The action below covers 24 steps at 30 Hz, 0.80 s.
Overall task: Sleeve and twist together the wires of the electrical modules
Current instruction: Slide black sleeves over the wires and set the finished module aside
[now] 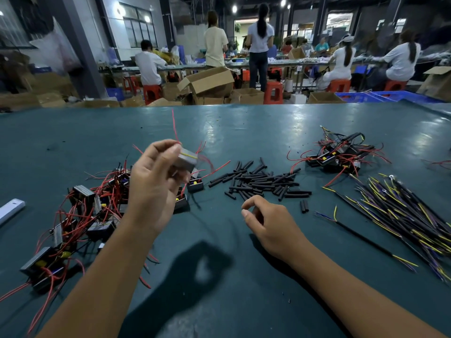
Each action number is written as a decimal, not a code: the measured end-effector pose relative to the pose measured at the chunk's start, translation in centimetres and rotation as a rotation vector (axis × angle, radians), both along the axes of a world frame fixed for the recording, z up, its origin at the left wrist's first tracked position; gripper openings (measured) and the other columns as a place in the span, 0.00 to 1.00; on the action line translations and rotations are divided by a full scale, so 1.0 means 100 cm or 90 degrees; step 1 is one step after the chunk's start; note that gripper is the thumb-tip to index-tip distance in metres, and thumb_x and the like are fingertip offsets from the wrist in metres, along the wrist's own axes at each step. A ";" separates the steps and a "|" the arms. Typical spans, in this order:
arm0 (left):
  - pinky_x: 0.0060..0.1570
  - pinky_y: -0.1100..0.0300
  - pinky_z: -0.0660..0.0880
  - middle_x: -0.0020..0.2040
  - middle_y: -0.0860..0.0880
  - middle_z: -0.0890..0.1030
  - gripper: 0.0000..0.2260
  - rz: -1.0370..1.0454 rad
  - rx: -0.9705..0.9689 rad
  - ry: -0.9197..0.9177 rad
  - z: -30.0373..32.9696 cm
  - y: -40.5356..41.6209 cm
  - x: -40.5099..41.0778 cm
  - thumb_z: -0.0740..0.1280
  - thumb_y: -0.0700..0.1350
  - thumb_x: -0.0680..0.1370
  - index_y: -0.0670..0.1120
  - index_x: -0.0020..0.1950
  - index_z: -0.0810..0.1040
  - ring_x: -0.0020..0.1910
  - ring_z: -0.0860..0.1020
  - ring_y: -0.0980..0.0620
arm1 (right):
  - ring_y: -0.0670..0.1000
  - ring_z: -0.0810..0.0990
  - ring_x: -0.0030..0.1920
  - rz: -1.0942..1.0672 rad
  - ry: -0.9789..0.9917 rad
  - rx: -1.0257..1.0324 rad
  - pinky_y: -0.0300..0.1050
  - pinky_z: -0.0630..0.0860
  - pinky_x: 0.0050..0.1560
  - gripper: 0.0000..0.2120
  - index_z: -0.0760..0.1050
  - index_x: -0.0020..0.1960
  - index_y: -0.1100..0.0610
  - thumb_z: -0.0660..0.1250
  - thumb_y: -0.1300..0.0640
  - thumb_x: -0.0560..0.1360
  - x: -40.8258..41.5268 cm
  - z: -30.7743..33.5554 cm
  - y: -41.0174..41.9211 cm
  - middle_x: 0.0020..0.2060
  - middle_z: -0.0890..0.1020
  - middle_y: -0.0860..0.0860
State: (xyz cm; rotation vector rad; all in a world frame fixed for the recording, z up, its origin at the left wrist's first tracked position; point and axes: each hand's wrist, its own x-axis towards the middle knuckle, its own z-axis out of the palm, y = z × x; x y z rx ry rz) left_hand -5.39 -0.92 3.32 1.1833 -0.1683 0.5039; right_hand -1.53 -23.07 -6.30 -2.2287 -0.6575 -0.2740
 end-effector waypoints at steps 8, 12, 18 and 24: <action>0.34 0.63 0.72 0.37 0.51 0.75 0.10 -0.232 -0.184 -0.015 0.008 0.002 -0.010 0.58 0.45 0.78 0.45 0.49 0.78 0.36 0.73 0.54 | 0.48 0.74 0.32 0.055 0.045 0.064 0.39 0.69 0.33 0.14 0.69 0.66 0.46 0.63 0.51 0.81 -0.005 0.004 0.003 0.34 0.78 0.49; 0.34 0.63 0.72 0.36 0.51 0.73 0.11 -0.405 -0.243 -0.007 0.008 -0.003 -0.016 0.57 0.47 0.79 0.44 0.52 0.76 0.36 0.72 0.54 | 0.44 0.74 0.38 0.095 0.022 0.032 0.34 0.69 0.38 0.19 0.68 0.69 0.44 0.64 0.45 0.79 -0.009 0.007 0.010 0.38 0.77 0.45; 0.36 0.59 0.65 0.37 0.48 0.67 0.11 -0.599 -0.280 0.005 0.009 -0.019 -0.024 0.56 0.44 0.80 0.39 0.54 0.72 0.36 0.65 0.52 | 0.42 0.58 0.76 0.261 -0.063 -0.084 0.46 0.57 0.76 0.36 0.58 0.75 0.39 0.70 0.38 0.73 -0.018 0.011 0.015 0.72 0.66 0.43; 0.37 0.59 0.57 0.38 0.50 0.64 0.07 -0.622 -0.243 0.044 -0.001 -0.017 -0.021 0.63 0.40 0.79 0.39 0.55 0.73 0.36 0.61 0.53 | 0.44 0.63 0.75 0.350 -0.107 -0.209 0.50 0.53 0.77 0.19 0.75 0.65 0.46 0.68 0.43 0.77 -0.021 0.011 0.020 0.67 0.75 0.44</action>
